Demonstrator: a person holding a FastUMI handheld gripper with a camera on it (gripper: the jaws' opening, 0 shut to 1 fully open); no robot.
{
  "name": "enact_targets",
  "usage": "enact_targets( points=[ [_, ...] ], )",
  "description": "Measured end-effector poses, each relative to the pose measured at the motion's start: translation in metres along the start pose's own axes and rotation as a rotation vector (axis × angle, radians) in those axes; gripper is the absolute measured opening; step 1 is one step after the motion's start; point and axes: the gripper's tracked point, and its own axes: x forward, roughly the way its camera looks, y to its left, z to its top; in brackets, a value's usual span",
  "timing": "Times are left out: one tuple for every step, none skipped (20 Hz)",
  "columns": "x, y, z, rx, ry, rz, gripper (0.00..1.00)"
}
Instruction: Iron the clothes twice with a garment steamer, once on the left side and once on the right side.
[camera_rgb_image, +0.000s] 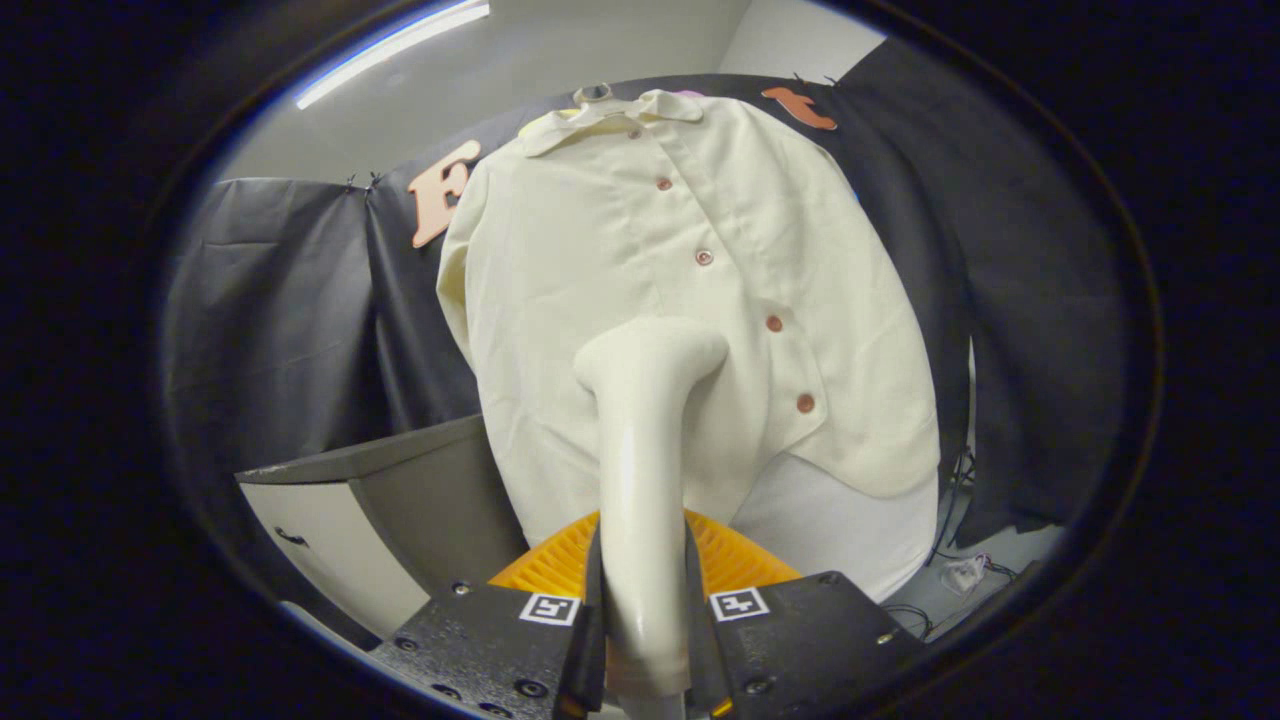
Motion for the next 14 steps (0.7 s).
enact_targets(
  points=[
    [-0.001, -0.003, -0.010, 0.004, 0.009, -0.002, 0.33],
    [-0.002, -0.005, -0.019, 0.008, 0.021, -0.003, 0.33],
    [-0.002, -0.008, -0.029, 0.014, 0.031, -0.003, 0.33],
    [-0.004, -0.011, -0.039, 0.021, 0.045, -0.002, 0.33],
    [-0.007, -0.014, -0.049, 0.023, 0.061, -0.002, 0.33],
    [-0.008, -0.016, -0.057, 0.023, 0.068, -0.005, 0.33],
    [-0.009, -0.019, -0.066, 0.023, 0.080, -0.008, 0.33],
    [-0.009, -0.021, -0.073, 0.026, 0.089, -0.010, 0.33],
    [-0.010, -0.023, -0.080, 0.030, 0.094, -0.011, 0.33],
    [-0.012, -0.023, -0.086, 0.034, 0.100, -0.011, 0.33],
    [-0.013, -0.024, -0.092, 0.034, 0.106, -0.010, 0.33],
    [-0.014, -0.025, -0.095, 0.035, 0.112, -0.011, 0.33],
    [-0.016, -0.025, -0.098, 0.037, 0.117, -0.012, 0.33],
    [-0.018, -0.026, -0.101, 0.036, 0.123, -0.011, 0.33]
  ],
)
